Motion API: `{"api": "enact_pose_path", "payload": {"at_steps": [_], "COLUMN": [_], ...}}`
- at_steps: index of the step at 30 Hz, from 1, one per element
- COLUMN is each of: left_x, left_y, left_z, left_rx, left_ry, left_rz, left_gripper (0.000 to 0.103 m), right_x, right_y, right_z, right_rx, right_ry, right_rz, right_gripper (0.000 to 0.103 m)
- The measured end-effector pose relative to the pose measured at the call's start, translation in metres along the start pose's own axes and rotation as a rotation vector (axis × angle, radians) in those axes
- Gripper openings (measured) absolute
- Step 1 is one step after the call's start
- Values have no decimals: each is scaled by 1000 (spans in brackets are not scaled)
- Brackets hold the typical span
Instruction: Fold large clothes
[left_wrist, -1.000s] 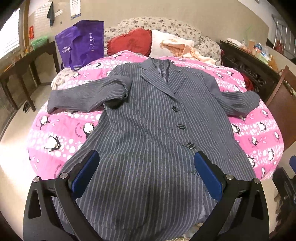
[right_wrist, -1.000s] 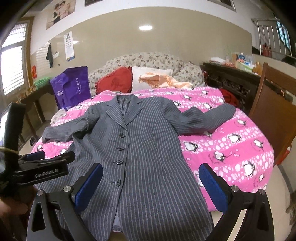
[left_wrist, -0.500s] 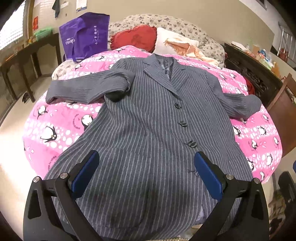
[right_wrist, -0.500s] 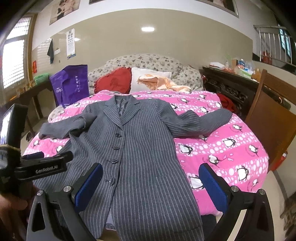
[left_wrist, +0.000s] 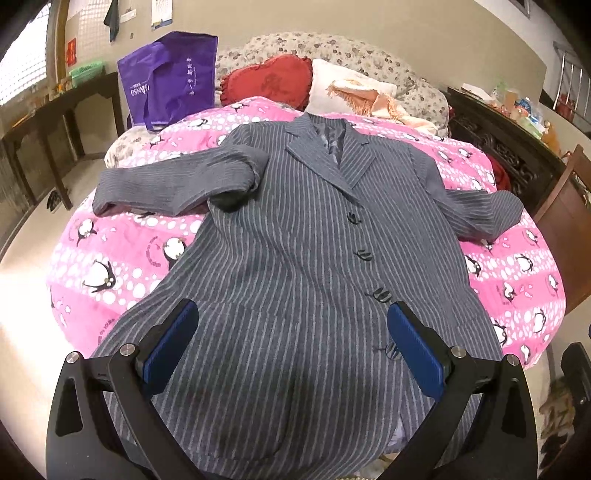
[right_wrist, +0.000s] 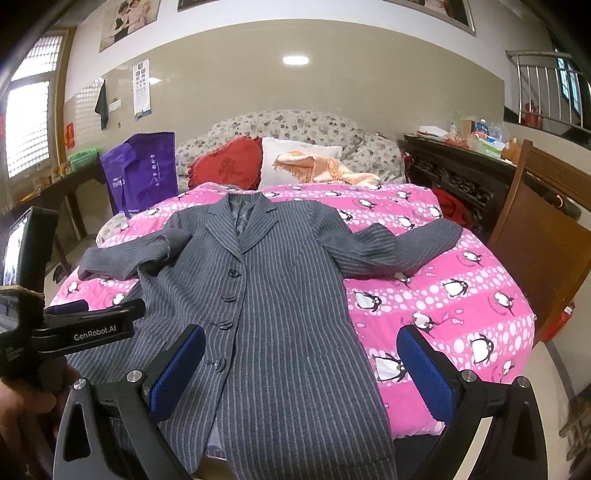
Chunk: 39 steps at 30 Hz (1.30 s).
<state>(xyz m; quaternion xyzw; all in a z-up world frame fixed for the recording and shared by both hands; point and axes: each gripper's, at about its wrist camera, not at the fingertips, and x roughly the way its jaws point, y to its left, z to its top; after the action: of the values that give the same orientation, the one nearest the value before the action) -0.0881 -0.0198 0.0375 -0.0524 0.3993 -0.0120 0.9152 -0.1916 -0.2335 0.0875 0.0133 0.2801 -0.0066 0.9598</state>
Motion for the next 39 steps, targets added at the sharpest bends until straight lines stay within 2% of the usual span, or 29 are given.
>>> {"api": "enact_pose_path", "payload": {"at_steps": [14,24,30,39], "left_x": [2,9,15,21], "left_y": [-7,-4,1,-2], "left_z": [2,-5,-9,-17], "left_rx": [18,25,5,30], "left_ry": [-5,15,30,47], "left_rz": [8,11,15,24], "left_gripper": [102,102,102,102], "right_x": [1,11,14,20], "right_y": [-5,2,5,3], "right_z": [3,1,-6,-15], "right_rx": [18,-3,-1,16], "right_ry": [-17,32,52,81], "right_rz": [3,-27,0,11], "right_gripper": [103,103,103,103]}}
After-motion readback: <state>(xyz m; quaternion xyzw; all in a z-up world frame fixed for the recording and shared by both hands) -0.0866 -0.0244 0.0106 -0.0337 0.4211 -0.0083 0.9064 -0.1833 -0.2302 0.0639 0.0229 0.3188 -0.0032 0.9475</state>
